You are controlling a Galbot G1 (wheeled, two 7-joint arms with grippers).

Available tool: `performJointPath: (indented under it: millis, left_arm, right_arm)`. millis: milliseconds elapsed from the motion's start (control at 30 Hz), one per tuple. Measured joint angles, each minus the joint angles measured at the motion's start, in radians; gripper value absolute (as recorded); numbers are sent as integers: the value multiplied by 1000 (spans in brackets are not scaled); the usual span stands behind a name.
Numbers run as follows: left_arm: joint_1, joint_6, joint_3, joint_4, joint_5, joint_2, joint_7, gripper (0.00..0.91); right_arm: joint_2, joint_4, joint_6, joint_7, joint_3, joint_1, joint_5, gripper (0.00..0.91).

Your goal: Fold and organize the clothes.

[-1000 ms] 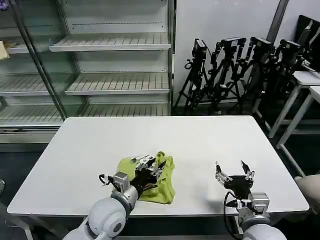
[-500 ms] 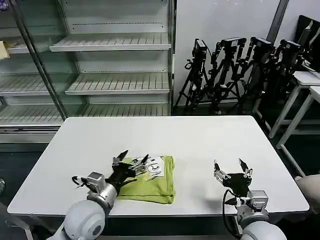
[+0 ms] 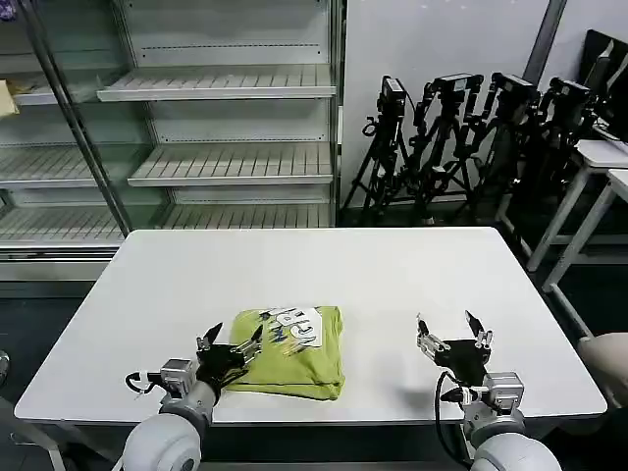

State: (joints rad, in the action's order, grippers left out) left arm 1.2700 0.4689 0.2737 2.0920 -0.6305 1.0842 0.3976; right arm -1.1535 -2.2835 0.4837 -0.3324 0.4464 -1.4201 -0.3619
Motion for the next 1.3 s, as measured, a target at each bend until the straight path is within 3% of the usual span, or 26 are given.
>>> performJointPath:
  millis: [333, 367, 400, 1300]
  left_arm:
    - [6, -10, -11, -51, -34, 21, 12, 907]
    - [4, -11, -12, -56, -35, 24, 10, 695]
    - [3, -12, -12, -61, -37, 26, 9, 10]
    - [9, -45, -13, -98, -78, 49, -63, 10]
  right_arm:
    - [-7, 4, -1, 1, 0, -4, 0, 907]
    - [-7, 2, -1, 1, 0, -5, 1, 907]
    - [-7, 2, -1, 1, 1, -6, 1, 907]
    - [-13, -10, -1, -1, 12, -24, 5, 907]
